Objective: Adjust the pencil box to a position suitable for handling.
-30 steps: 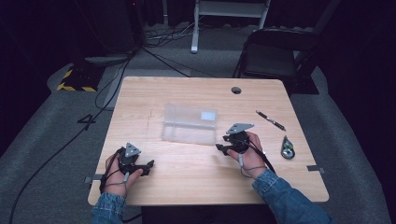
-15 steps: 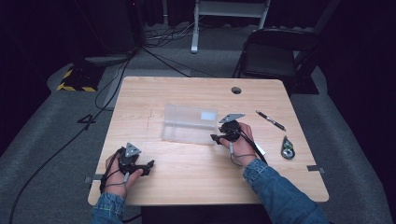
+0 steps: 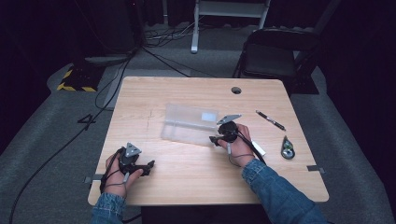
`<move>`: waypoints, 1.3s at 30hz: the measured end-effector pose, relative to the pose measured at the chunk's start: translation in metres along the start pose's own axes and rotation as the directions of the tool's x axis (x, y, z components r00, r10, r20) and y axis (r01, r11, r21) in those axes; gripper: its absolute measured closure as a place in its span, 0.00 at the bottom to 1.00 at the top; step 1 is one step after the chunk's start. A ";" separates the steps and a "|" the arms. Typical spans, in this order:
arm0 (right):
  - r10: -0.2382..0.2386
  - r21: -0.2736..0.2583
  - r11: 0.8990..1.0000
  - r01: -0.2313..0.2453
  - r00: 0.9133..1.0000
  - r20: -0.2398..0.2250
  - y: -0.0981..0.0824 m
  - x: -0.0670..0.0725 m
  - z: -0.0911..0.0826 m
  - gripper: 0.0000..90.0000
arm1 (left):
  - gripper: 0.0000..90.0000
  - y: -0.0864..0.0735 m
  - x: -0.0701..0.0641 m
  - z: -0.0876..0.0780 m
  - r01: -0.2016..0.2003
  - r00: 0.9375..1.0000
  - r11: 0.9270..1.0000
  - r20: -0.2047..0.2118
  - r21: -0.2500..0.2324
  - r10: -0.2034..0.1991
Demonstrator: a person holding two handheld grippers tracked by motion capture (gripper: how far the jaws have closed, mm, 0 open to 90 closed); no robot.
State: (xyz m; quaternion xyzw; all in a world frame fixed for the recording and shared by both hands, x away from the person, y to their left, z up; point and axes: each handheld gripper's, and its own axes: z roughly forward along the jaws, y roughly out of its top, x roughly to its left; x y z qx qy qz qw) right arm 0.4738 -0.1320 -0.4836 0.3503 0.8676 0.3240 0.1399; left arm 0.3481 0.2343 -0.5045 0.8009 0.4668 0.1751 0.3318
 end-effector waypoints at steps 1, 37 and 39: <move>-0.001 0.002 1.000 0.001 1.000 -0.003 -0.001 0.001 0.000 0.52 | 0.20 0.000 0.000 0.000 0.000 1.000 1.000 0.000 -0.001 0.000; -0.071 0.013 0.997 0.072 0.995 -0.066 -0.080 0.031 -0.074 0.49 | 0.17 0.004 0.001 0.004 -0.020 1.000 1.000 0.007 0.003 0.020; -0.073 0.014 0.997 0.074 0.995 -0.069 -0.086 0.034 -0.079 0.49 | 0.17 0.004 0.001 0.004 -0.021 1.000 1.000 0.007 0.003 0.021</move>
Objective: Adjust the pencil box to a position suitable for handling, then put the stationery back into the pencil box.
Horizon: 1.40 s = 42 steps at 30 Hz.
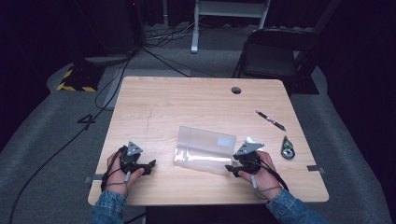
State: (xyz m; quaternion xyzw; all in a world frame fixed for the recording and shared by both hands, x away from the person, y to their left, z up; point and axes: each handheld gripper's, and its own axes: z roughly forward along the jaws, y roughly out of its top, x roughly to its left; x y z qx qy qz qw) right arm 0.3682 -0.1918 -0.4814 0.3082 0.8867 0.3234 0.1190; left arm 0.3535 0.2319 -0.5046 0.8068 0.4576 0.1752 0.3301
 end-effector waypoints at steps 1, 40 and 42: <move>-0.002 -0.001 1.000 0.002 1.000 -0.001 -0.002 0.002 -0.002 0.49 | 0.17 0.000 0.000 0.000 0.002 1.000 1.000 0.001 0.001 -0.002; 0.082 -0.105 0.991 -0.078 0.996 0.037 -0.021 -0.009 -0.062 0.43 | 0.17 0.009 -0.001 0.008 -0.007 1.000 1.000 0.011 0.005 0.007; 0.095 -0.118 0.989 -0.091 0.995 0.027 -0.021 -0.011 -0.065 0.42 | 0.17 0.009 -0.001 0.009 -0.004 1.000 1.000 0.009 0.003 0.004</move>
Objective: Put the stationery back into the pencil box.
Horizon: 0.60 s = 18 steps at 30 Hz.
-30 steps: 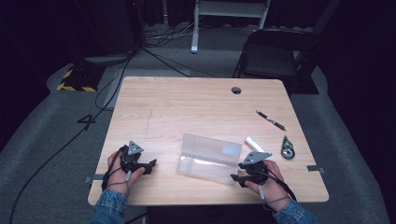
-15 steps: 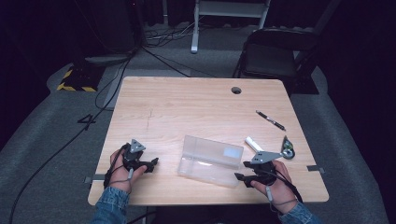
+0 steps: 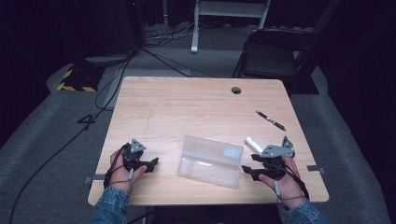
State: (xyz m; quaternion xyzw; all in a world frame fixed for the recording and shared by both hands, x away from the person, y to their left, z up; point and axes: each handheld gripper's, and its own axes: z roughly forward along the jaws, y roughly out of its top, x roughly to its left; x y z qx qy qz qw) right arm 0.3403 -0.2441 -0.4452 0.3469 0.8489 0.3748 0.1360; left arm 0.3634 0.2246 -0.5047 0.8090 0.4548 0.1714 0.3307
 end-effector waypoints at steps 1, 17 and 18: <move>0.010 -0.004 1.000 -0.010 1.000 -0.007 0.000 -0.001 -0.001 0.42 | 0.17 0.000 0.000 0.000 0.000 1.000 1.000 0.000 0.000 0.000; 0.027 -0.051 0.998 -0.025 0.999 0.032 0.016 -0.025 -0.013 0.36 | 0.17 0.000 0.002 0.001 -0.002 1.000 1.000 0.013 -0.004 0.002; 0.024 -0.050 0.998 -0.022 0.999 0.036 0.018 -0.027 -0.013 0.35 | 0.17 0.001 0.003 0.001 -0.011 1.000 1.000 0.009 -0.004 0.011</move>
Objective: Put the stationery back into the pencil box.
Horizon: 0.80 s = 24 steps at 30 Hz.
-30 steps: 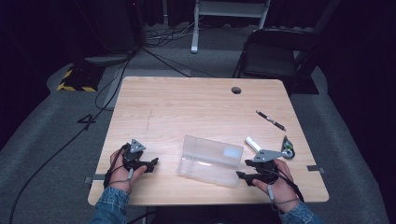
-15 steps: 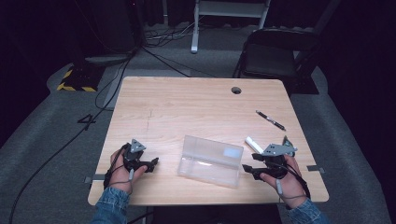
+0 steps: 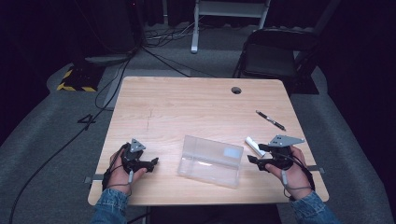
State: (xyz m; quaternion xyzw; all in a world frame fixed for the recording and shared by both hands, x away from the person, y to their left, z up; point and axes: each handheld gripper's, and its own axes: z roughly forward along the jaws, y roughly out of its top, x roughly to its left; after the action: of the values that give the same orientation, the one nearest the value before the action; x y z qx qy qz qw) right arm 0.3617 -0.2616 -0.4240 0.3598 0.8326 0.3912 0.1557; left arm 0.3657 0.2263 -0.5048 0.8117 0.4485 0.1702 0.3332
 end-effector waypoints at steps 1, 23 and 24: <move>0.000 -0.002 1.000 0.000 1.000 0.004 0.002 -0.002 0.000 0.34 | 0.17 0.000 0.000 0.000 0.000 1.000 1.000 0.000 0.000 0.000; 0.076 0.049 0.996 -0.081 0.993 0.091 0.026 -0.066 0.012 0.45 | 0.18 0.001 0.005 0.001 0.053 0.997 0.999 -0.051 -0.009 -0.053; 0.079 0.049 0.995 -0.084 0.992 0.094 0.027 -0.069 0.013 0.46 | 0.18 0.001 0.005 0.001 0.053 0.997 0.999 -0.051 -0.009 -0.053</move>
State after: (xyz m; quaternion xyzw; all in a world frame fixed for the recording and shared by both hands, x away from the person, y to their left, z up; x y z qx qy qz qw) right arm 0.4297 -0.2928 -0.4133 0.4152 0.8192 0.3581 0.1683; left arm 0.3696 0.2299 -0.5051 0.7936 0.4777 0.1836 0.3291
